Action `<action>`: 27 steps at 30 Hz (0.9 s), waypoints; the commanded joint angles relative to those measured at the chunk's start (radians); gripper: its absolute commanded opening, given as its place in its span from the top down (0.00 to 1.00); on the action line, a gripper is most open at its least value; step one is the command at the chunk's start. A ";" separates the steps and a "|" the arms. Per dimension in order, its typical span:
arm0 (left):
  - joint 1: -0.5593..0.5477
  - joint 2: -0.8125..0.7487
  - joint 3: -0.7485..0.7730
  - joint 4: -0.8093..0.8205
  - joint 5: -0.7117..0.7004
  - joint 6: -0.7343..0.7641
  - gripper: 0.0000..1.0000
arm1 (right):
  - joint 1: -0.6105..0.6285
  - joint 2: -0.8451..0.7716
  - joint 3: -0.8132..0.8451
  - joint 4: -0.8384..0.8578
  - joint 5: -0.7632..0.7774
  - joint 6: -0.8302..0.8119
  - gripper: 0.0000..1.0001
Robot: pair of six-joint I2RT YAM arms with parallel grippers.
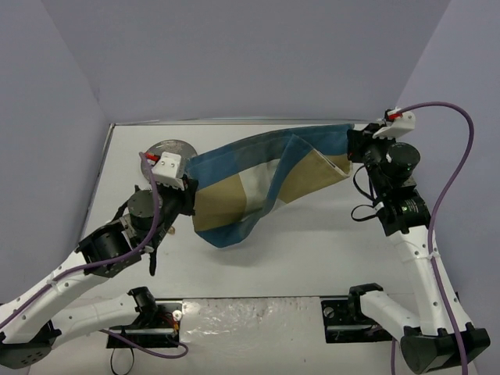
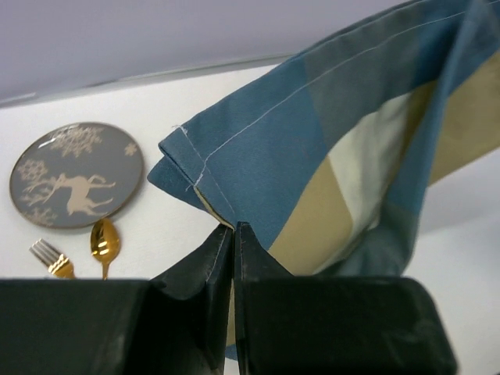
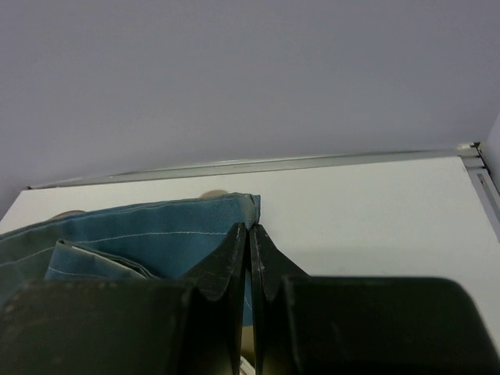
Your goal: Set the dinner table for one person
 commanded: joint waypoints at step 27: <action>0.008 0.064 0.026 0.098 0.005 0.033 1.00 | -0.006 -0.038 0.005 0.095 0.151 -0.056 1.00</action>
